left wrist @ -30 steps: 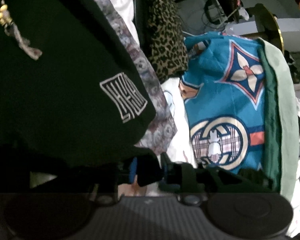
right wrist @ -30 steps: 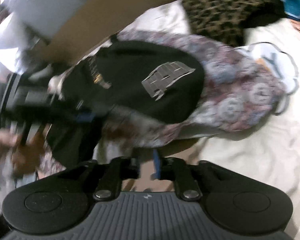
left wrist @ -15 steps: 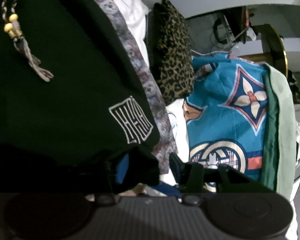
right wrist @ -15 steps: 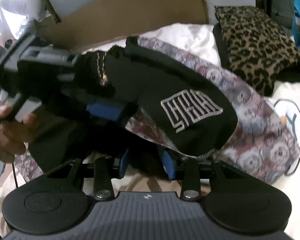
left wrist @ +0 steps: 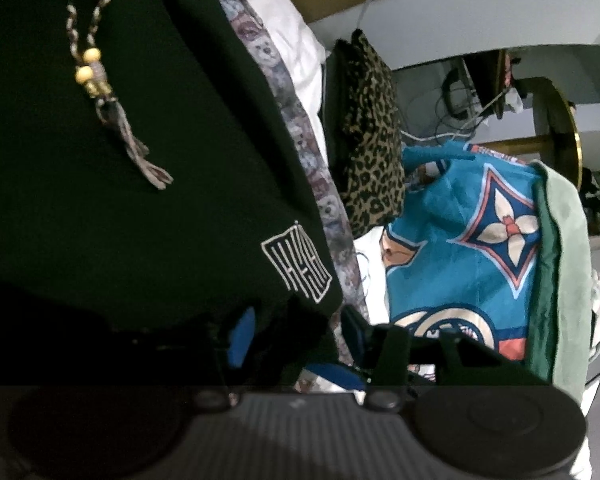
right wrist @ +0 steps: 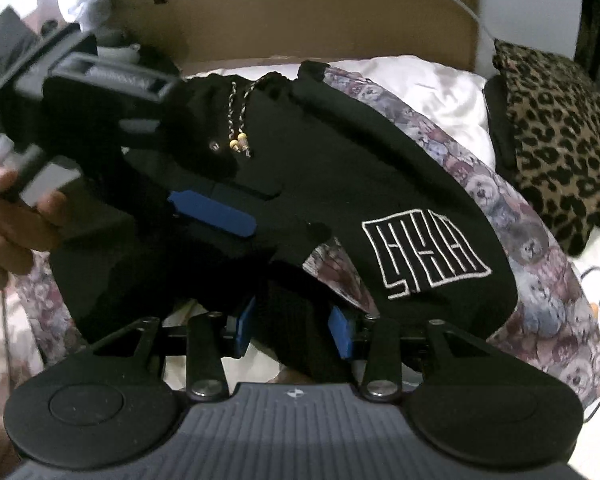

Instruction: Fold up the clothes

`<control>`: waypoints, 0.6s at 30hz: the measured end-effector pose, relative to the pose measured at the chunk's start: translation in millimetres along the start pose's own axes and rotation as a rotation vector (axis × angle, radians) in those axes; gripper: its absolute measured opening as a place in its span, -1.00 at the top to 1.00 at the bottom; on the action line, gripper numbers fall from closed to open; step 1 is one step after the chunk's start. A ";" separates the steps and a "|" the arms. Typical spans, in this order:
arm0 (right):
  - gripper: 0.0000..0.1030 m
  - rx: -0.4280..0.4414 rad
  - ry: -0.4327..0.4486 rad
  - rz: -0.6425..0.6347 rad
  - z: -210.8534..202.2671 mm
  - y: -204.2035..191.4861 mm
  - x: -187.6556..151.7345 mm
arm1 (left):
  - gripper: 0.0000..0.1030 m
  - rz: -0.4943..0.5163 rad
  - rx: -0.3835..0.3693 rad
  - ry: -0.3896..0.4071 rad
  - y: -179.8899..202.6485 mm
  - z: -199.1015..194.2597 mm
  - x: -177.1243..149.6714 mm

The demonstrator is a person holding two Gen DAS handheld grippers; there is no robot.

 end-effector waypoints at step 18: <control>0.96 0.078 -0.045 0.201 -36.3 14.9 -0.6 | 0.00 -0.011 0.053 -0.002 -31.4 -29.6 -20.8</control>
Point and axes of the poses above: each gripper's, at about its wrist camera, not at the fingertips, and z roughly the way its jaws point, y to its right, x to its top, the point moved 8 cm from there along z, roughly the way its jaws point, and after that the axes turned 3 degrees about z, right-handed, at the moved point
